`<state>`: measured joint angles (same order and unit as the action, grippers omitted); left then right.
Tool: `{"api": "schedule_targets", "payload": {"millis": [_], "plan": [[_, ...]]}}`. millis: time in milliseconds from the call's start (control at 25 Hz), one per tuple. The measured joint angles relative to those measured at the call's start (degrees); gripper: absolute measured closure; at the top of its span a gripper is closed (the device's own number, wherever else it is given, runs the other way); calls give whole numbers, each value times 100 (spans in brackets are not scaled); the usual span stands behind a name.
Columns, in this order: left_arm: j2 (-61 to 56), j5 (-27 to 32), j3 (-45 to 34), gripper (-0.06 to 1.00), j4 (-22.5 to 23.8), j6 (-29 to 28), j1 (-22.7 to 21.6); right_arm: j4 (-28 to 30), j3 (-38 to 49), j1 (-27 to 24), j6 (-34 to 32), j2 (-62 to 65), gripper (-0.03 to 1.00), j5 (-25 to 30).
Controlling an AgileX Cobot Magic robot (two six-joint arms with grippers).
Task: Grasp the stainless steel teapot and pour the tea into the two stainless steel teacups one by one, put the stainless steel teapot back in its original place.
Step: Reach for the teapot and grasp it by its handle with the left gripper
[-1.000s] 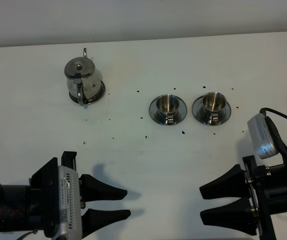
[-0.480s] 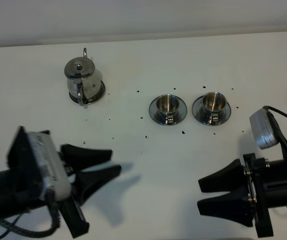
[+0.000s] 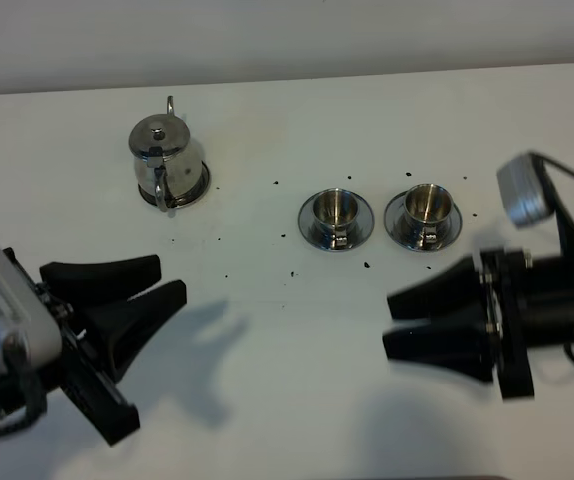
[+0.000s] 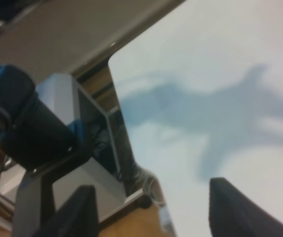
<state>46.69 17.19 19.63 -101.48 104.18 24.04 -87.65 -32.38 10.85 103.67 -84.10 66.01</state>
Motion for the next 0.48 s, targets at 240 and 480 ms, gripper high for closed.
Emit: {"api": "schedule_targets", "payload": {"millis": [240, 480], "plan": [[0, -938, 327, 61, -5, -559, 0, 1436, -1096, 0, -2106, 604, 48, -711], [103, -1657, 771, 61, -5, -686, 0, 3073, -1805, 0, -4106, 1345, 48, -1059]]}}
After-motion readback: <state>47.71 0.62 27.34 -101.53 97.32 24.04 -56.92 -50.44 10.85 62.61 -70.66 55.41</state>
